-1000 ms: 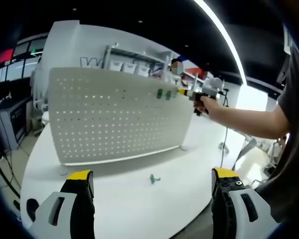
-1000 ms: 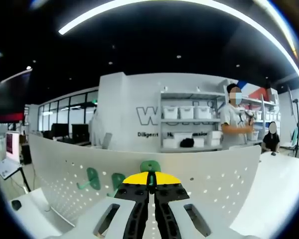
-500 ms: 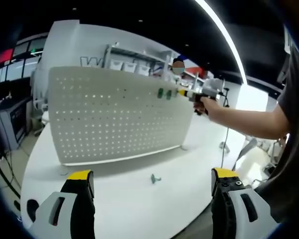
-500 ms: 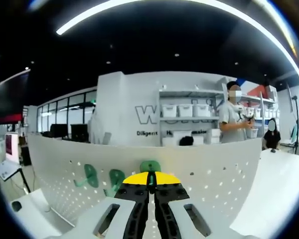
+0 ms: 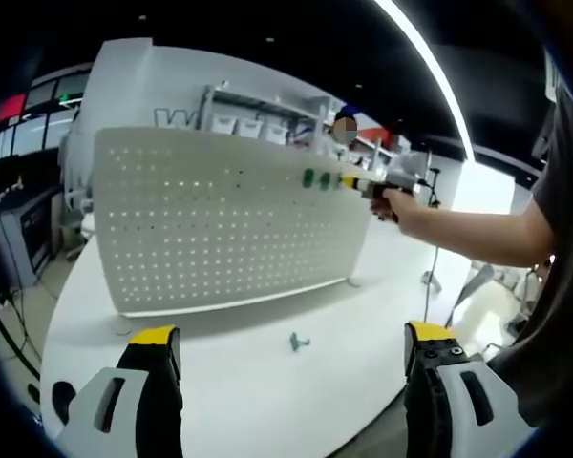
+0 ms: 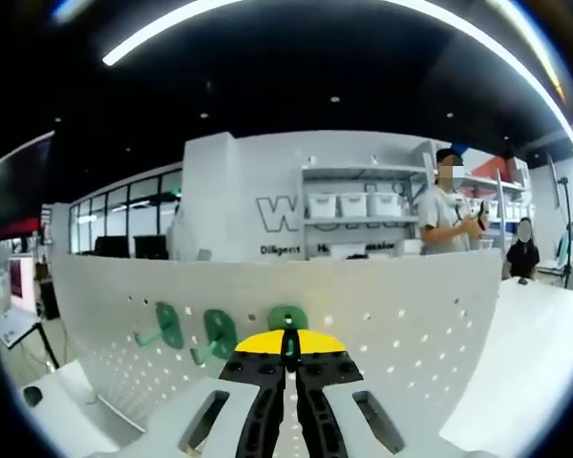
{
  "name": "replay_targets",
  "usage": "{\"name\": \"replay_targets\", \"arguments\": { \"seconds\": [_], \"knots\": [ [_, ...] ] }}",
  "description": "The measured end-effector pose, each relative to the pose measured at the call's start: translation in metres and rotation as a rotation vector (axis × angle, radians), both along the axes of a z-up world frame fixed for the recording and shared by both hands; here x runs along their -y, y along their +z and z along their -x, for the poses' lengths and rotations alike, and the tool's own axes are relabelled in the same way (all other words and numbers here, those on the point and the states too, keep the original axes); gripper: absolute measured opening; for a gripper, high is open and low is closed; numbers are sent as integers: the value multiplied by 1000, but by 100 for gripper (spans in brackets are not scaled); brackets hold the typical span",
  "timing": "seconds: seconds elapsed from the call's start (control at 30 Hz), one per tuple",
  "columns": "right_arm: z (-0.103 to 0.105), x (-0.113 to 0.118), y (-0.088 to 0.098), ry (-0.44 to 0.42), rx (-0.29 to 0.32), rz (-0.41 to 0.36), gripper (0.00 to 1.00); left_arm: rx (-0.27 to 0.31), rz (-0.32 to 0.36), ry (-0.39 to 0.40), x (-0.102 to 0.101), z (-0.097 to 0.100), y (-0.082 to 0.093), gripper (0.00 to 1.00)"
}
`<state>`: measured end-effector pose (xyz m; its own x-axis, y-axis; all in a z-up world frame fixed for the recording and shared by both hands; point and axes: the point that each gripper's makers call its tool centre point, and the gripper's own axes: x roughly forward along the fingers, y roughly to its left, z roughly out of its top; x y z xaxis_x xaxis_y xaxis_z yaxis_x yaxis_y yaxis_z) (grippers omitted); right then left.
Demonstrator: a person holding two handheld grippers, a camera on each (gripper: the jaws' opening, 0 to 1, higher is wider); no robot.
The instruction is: Insert the hook assembly into the mounting plate slot until the hook locks in place.
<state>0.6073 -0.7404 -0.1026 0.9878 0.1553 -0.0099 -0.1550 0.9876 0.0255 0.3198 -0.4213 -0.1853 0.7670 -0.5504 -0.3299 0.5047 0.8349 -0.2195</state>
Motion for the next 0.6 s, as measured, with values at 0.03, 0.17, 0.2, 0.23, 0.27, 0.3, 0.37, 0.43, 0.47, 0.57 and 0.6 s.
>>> {"name": "replay_targets", "arguments": {
  "seconds": [0.03,0.17,0.2,0.23,0.27,0.3,0.37,0.43,0.47,0.57,0.6],
  "knots": [
    [0,0,1,-4,1,-14,0,0,-1,0,0,0,0,99],
    [-2,-1,-1,-9,-5,-10,0,1,0,7,-2,1,0,98],
    [-1,-1,-1,-10,-5,-9,0,1,0,10,-3,1,0,98],
    [-1,-1,-2,-10,-6,-5,0,0,-1,11,-4,1,0,98],
    [-1,-1,-1,-11,-4,-2,1,1,-2,13,-4,1,0,98],
    [-1,-1,-1,-12,-3,1,1,0,-1,15,-5,1,0,98],
    [-1,-1,0,-14,-1,16,1,-2,-1,16,-5,1,-1,98],
    [0,-2,0,-15,-6,32,1,-3,-1,12,-4,1,-2,98],
    [0,-2,1,-16,-8,32,1,-1,-1,10,-4,1,-2,98],
    [2,-4,0,-19,-38,114,2,1,-2,7,-3,1,-1,98],
    [2,-7,0,-15,-40,112,3,2,-2,7,-3,1,-1,98]
  ]
}}
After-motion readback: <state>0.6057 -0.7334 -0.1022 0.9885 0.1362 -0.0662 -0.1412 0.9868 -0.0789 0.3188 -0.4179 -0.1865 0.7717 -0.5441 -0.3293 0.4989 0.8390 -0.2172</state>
